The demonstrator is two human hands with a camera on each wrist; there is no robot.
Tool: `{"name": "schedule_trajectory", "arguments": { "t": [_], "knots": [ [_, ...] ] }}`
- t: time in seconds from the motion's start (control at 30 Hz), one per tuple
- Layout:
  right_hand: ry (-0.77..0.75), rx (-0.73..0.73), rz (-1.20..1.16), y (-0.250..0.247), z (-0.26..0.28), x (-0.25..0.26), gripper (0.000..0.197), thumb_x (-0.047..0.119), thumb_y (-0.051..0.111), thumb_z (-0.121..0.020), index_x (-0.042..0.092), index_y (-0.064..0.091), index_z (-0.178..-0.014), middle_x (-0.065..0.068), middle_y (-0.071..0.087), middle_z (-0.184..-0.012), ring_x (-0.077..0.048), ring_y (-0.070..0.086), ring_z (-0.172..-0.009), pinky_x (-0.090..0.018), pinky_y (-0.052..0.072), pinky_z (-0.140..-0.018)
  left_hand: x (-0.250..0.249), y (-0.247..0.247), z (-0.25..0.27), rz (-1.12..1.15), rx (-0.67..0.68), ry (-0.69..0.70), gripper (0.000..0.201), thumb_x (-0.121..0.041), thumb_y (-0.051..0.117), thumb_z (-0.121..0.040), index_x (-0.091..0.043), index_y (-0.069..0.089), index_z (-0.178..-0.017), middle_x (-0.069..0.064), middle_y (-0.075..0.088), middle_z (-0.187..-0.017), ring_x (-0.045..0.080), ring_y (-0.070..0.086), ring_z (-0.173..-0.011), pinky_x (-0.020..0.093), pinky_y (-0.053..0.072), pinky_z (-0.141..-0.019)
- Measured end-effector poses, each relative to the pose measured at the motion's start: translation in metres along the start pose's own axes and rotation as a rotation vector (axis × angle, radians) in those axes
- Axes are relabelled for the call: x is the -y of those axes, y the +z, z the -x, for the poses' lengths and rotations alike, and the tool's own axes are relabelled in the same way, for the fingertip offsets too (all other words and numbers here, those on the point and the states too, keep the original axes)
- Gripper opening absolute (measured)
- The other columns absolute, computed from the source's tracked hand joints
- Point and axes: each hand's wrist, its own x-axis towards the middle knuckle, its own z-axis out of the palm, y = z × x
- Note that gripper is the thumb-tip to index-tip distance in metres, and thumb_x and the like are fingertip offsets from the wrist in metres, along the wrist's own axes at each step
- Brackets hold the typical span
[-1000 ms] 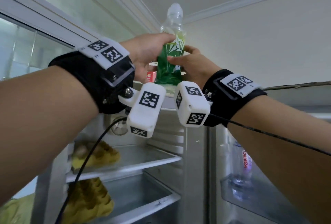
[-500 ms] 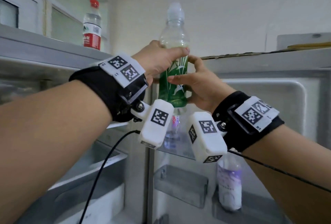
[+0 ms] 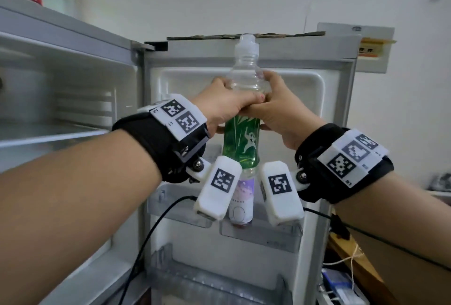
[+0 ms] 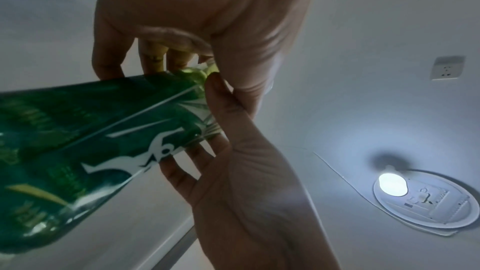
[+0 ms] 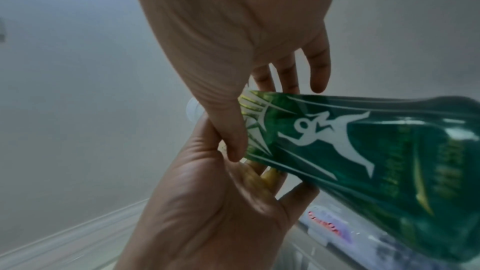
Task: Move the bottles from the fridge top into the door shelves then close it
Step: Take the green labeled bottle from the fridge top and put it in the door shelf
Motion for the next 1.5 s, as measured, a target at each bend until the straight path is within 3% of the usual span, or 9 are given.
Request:
{"name": "schedule_trajectory", "arguments": {
  "t": [0.17, 0.3, 0.37, 0.5, 0.67, 1.0, 1.2, 1.4, 1.5],
  "knots": [
    [0.073, -0.063, 0.056, -0.015, 0.011, -0.035, 0.084, 0.002, 0.078, -0.074, 0.022, 0.033, -0.142, -0.013, 0.069, -0.105, -0.01, 0.067, -0.069, -0.012, 0.049, -0.05, 0.028, 0.03, -0.007, -0.038, 0.07, 0.002, 0.079, -0.04, 0.083, -0.068, -0.021, 0.039, -0.131, 0.006, 0.065, -0.115, 0.019, 0.07, -0.091, 0.036, 0.061, -0.07],
    [0.133, -0.131, 0.051, -0.019, 0.022, -0.061, 0.082, 0.002, 0.08, -0.072, 0.024, 0.036, -0.137, 0.006, 0.061, -0.092, -0.005, 0.063, -0.072, -0.01, 0.049, -0.049, 0.039, 0.044, -0.015, -0.081, 0.103, 0.053, 0.096, -0.045, 0.083, -0.064, -0.024, 0.033, -0.143, 0.004, 0.059, -0.121, 0.024, 0.065, -0.106, 0.044, 0.057, -0.091],
    [0.166, -0.178, 0.062, -0.018, 0.026, -0.077, 0.085, 0.004, 0.081, -0.071, 0.027, 0.036, -0.138, 0.006, 0.059, -0.097, -0.008, 0.063, -0.081, -0.016, 0.054, -0.06, 0.044, 0.05, -0.02, -0.096, 0.111, 0.069, 0.091, -0.046, 0.079, -0.072, -0.025, 0.031, -0.147, 0.001, 0.056, -0.118, 0.024, 0.061, -0.11, 0.045, 0.052, -0.097],
    [0.227, -0.239, 0.047, -0.012, 0.029, -0.109, 0.084, 0.001, 0.081, -0.069, 0.03, 0.037, -0.134, 0.002, 0.06, -0.109, -0.02, 0.064, -0.102, -0.043, 0.056, -0.091, 0.061, 0.067, -0.026, -0.112, 0.153, 0.05, 0.084, -0.041, 0.075, -0.078, -0.024, 0.032, -0.149, 0.001, 0.058, -0.118, 0.022, 0.061, -0.111, 0.043, 0.048, -0.103],
    [0.253, -0.25, 0.055, -0.008, 0.034, -0.139, 0.084, -0.001, 0.079, -0.07, 0.023, 0.035, -0.137, 0.002, 0.063, -0.108, -0.015, 0.066, -0.098, -0.039, 0.056, -0.093, 0.083, 0.084, -0.028, -0.119, 0.194, 0.004, 0.081, -0.036, 0.072, -0.081, -0.023, 0.03, -0.15, 0.001, 0.059, -0.124, 0.02, 0.059, -0.115, 0.037, 0.044, -0.105],
    [0.29, -0.267, 0.076, -0.01, 0.039, -0.167, 0.079, -0.007, 0.077, -0.071, 0.02, 0.036, -0.134, 0.009, 0.06, -0.101, -0.003, 0.062, -0.085, -0.014, 0.052, -0.068, 0.104, 0.096, -0.032, -0.128, 0.237, -0.052, 0.084, -0.034, 0.071, -0.081, -0.025, 0.026, -0.151, 0.003, 0.059, -0.129, 0.021, 0.059, -0.116, 0.034, 0.045, -0.101],
    [0.318, -0.256, 0.116, -0.01, 0.042, -0.171, 0.075, -0.005, 0.075, -0.074, 0.024, 0.035, -0.13, 0.019, 0.052, -0.093, 0.003, 0.056, -0.08, -0.007, 0.047, -0.058, 0.107, 0.095, -0.031, -0.141, 0.266, -0.081, 0.092, -0.037, 0.071, -0.08, -0.027, 0.017, -0.154, 0.005, 0.056, -0.134, 0.024, 0.056, -0.12, 0.038, 0.043, -0.107],
    [0.295, -0.284, 0.146, -0.012, 0.032, -0.163, 0.088, 0.004, 0.076, -0.075, 0.025, 0.026, -0.144, -0.002, 0.059, -0.121, -0.001, 0.06, -0.087, -0.015, 0.051, -0.065, 0.1, 0.089, -0.026, -0.172, 0.291, -0.036, 0.097, -0.033, 0.072, -0.08, -0.027, 0.012, -0.156, 0.005, 0.05, -0.135, 0.025, 0.053, -0.125, 0.037, 0.043, -0.107],
    [0.207, -0.348, 0.276, -0.008, 0.027, -0.147, 0.092, 0.019, 0.074, -0.072, 0.033, 0.022, -0.146, -0.013, 0.045, -0.139, -0.025, 0.055, -0.12, -0.043, 0.051, -0.098, 0.095, 0.084, -0.022, -0.195, 0.274, 0.004, 0.095, -0.034, 0.072, -0.08, -0.027, 0.013, -0.156, 0.01, 0.044, -0.148, 0.025, 0.049, -0.13, 0.036, 0.042, -0.108]
  ]
}}
